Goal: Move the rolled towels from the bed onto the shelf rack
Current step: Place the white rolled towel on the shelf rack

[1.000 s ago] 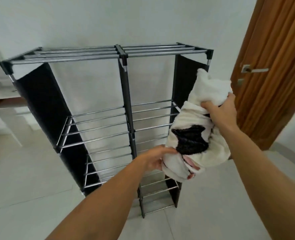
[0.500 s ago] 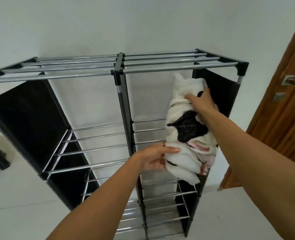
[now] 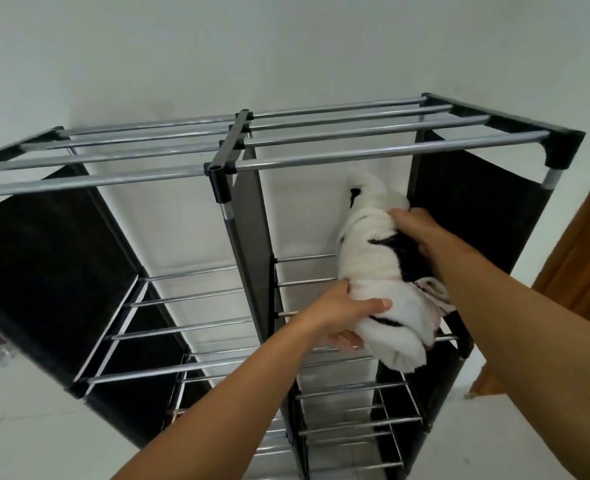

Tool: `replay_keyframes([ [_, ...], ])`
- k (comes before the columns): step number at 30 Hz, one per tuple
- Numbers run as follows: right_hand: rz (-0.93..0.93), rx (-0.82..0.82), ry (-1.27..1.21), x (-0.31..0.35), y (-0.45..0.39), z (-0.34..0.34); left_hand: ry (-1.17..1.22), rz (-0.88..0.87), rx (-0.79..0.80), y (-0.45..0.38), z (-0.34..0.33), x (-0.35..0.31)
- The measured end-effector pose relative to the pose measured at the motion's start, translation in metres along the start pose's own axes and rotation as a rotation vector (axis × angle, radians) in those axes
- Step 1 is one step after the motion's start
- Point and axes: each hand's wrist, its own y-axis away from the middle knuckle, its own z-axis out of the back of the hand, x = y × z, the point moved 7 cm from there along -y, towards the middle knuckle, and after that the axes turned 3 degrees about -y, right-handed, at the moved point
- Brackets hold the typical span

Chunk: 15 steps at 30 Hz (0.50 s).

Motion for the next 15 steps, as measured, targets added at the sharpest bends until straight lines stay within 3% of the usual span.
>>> replay_keyframes([
  [4,0.051,-0.009,0.219,-0.002,0.003,0.012,-0.132,-0.105,-0.197,-0.015,0.023,-0.015],
  [7,0.108,-0.01,0.385,0.007,0.021,0.016,-0.031,-0.123,-0.358,-0.036,0.032,-0.011],
  [9,0.128,0.02,0.48,0.006,0.032,0.014,0.198,-0.039,-0.331,-0.045,0.025,0.001],
  [11,0.117,0.069,0.511,0.0,0.042,0.013,0.405,0.073,-0.202,-0.048,0.008,0.009],
  [13,0.072,0.101,0.46,-0.01,0.047,0.011,0.469,0.106,-0.12,-0.048,-0.002,0.008],
  [15,0.039,0.104,0.34,-0.014,0.049,0.014,0.485,0.051,-0.143,-0.049,-0.005,-0.004],
])
